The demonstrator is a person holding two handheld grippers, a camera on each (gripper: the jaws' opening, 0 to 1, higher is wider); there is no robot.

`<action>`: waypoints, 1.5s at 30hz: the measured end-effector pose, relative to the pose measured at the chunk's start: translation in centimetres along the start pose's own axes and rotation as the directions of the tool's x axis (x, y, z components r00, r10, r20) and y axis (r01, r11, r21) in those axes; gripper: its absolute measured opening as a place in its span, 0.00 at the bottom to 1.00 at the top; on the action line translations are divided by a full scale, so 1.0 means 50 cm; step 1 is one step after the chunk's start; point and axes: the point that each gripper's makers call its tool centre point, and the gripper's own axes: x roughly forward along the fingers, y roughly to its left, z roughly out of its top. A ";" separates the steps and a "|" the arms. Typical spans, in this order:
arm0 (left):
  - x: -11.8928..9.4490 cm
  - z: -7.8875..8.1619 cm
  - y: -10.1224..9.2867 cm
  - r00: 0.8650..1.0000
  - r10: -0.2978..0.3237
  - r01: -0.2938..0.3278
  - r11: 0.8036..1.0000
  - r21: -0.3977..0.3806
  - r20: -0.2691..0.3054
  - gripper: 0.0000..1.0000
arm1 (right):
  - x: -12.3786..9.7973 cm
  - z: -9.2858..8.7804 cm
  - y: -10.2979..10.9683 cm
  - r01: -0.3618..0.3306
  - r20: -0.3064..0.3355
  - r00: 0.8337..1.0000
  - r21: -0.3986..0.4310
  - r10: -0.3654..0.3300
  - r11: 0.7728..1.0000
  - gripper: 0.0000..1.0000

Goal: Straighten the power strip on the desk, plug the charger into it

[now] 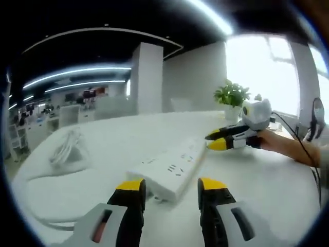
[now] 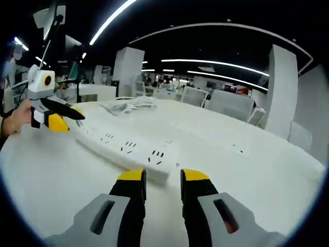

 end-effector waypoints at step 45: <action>0.016 -0.028 -0.002 0.999 0.014 -0.014 1.000 -0.002 -0.035 0.34 | 0.009 -0.007 0.021 -0.033 0.011 0.999 0.034 0.033 0.999 0.24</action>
